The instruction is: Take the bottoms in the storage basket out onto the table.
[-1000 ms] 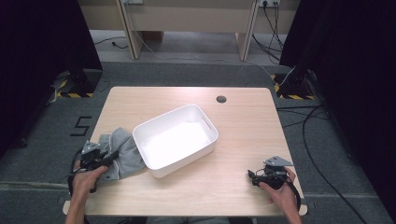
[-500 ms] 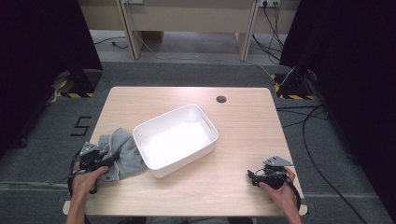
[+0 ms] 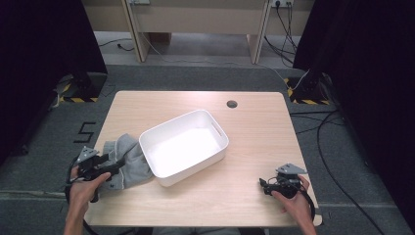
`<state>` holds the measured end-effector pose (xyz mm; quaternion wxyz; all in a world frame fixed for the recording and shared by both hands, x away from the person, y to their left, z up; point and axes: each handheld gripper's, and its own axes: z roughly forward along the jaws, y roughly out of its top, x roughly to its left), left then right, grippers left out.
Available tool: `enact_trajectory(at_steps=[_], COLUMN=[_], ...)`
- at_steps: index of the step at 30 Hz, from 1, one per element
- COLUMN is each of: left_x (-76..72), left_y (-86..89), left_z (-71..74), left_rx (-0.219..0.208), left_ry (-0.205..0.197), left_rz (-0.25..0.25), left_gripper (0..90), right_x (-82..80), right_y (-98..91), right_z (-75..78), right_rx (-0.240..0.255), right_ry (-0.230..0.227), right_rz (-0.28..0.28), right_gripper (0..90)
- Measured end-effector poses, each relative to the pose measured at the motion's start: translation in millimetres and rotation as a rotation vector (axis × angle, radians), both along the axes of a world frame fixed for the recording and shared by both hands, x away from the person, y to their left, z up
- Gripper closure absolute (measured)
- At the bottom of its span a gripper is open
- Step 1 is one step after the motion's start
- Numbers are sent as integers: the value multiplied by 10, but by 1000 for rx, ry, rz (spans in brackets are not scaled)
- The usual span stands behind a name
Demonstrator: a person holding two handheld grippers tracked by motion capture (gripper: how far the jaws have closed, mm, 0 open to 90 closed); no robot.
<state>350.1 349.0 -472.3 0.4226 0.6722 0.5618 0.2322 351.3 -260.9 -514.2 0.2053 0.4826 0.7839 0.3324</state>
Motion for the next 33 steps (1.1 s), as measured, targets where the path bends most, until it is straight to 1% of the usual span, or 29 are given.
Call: enact_trajectory(at_steps=[3, 5, 8, 10, 13, 17, 21, 23, 25, 28, 33], left_x=[-72, -129, -210, -271, -364, -471, -534, -541, -534, -536, -558], left_y=[-21, -50, -128, -183, -268, -406, -546, -614, -678, -765, -871], left_z=[95, 150, 208, 241, 294, 343, 317, 278, 242, 209, 155], left_rx=[1, -4, 17, 24, 26, 37, 37, 34, 35, 32, 39], left_ry=[-24, -32, -37, -50, -63, -80, -85, -71, -66, -65, -71], left_rz=[-14, -6, 1, 3, -14, -52, -67, -85, -103, -120, -150], left_gripper=[218, 213, 190, 181, 169, 169, 167, 167, 167, 167, 165], right_x=[6, 7, 2, 0, 2, 14, 9, 3, 3, 2, 4], right_y=[1, 1, 1, 2, 6, 11, 15, 17, 17, 22, 32], right_z=[0, -1, 2, 4, 5, 7, 13, 20, 23, 24, 23], right_rx=[-2, 1, 6, 3, 6, 5, 12, 15, 16, 23, 21], right_ry=[-2, -1, -3, -5, -4, -7, -14, -15, -22, -18, -17], right_rz=[0, -2, -4, 0, -3, 0, 3, 3, 5, -3, 1], right_gripper=[157, 163, 179, 186, 192, 203, 210, 211, 212, 213, 215])
